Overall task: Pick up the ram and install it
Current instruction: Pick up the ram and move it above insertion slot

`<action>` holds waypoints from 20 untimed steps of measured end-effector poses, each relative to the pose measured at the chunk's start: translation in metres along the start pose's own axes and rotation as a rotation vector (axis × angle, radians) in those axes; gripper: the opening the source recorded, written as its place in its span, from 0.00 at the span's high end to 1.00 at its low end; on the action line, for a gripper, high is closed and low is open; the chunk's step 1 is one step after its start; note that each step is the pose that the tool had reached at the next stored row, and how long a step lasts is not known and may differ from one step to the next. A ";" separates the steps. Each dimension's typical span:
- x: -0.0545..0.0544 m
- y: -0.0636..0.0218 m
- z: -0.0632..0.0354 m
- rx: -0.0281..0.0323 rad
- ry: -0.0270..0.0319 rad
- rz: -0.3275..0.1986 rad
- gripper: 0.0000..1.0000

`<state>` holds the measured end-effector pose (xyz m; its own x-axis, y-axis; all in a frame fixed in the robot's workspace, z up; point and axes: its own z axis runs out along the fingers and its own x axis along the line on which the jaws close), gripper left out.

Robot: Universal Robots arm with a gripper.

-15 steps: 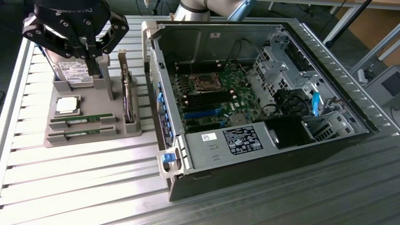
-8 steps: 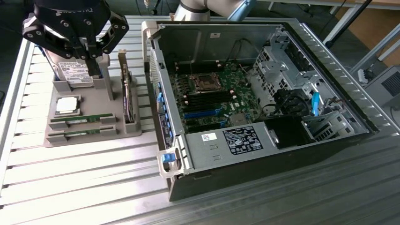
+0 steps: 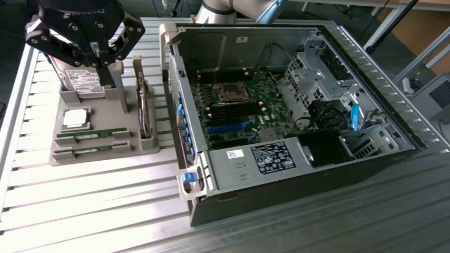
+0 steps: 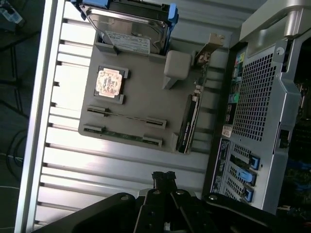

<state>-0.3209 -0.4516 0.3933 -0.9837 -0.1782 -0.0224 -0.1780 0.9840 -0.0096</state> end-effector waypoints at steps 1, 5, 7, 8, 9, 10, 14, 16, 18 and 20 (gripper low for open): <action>0.000 0.0000 0.0000 0.0002 0.0000 -0.006 0.91; 0.000 0.0000 0.0000 -0.0003 -0.0003 -0.039 0.91; 0.000 0.0000 0.0000 -0.0007 -0.0005 -0.057 0.91; 0.000 0.0000 0.0000 -0.0008 -0.0005 -0.060 0.91; 0.000 0.0000 0.0000 -0.0009 -0.0006 -0.066 0.91; 0.000 0.0000 0.0000 -0.0011 -0.0006 -0.072 0.91; 0.000 0.0000 0.0000 -0.0017 -0.0009 -0.099 0.91; 0.000 0.0000 0.0000 -0.0018 -0.0010 -0.106 0.91; 0.000 0.0000 0.0000 -0.0023 -0.0012 -0.124 0.91; 0.000 0.0000 0.0000 -0.0025 -0.0012 -0.135 0.91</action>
<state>-0.3209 -0.4516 0.3933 -0.9507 -0.3092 -0.0223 -0.3090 0.9510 -0.0101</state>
